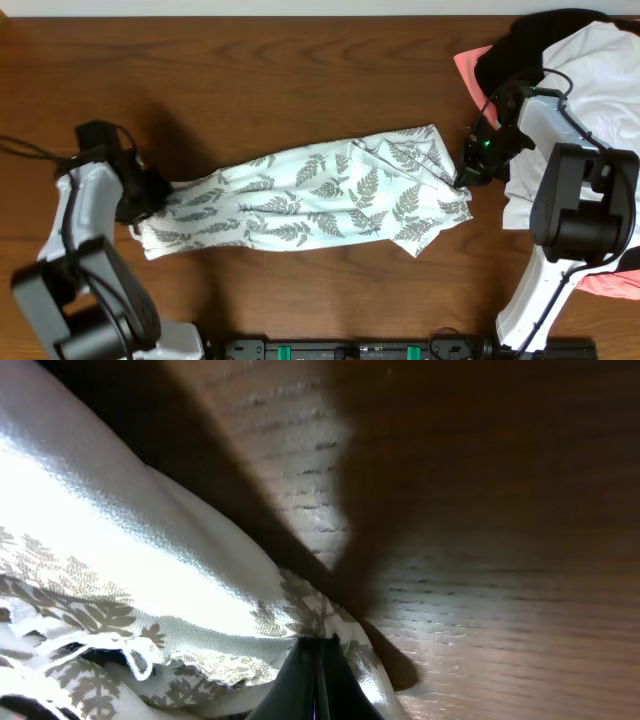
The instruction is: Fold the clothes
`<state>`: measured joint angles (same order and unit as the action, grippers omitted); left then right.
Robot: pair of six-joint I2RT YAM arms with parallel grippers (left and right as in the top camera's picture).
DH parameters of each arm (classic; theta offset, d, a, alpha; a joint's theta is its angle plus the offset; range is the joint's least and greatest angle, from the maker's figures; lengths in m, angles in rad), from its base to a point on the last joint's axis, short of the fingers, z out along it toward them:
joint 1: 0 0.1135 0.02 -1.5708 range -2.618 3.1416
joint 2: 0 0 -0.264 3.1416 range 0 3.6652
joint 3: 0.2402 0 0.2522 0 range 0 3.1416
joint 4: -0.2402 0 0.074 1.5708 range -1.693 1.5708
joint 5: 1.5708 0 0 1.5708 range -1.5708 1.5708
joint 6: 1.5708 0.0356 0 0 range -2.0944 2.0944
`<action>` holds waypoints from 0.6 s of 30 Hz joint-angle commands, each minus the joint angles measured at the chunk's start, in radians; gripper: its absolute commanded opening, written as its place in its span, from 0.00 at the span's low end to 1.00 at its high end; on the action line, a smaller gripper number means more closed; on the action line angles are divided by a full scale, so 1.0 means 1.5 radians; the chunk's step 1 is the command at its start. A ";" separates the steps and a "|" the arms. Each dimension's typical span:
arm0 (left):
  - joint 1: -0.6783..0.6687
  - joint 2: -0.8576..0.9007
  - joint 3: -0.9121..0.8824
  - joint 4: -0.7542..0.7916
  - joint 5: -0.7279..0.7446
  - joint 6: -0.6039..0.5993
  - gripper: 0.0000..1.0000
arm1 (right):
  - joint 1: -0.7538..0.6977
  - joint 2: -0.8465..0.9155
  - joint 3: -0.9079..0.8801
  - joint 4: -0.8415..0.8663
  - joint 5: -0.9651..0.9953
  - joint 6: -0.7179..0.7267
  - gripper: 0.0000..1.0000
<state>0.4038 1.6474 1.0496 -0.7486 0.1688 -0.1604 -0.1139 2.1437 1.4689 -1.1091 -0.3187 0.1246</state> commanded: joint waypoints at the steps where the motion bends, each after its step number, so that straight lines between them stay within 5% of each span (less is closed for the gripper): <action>1: 0.026 -0.037 0.020 0.002 -0.036 -0.011 0.06 | -0.007 -0.026 -0.011 0.022 0.069 -0.006 0.02; 18: 0.081 -0.067 0.071 -0.013 -0.025 -0.027 0.06 | -0.007 -0.134 -0.011 0.011 0.067 -0.006 0.05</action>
<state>0.5236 1.5700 1.1095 -0.7555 0.1307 -0.1860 -0.1177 1.9594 1.4582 -1.0893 -0.2272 0.1246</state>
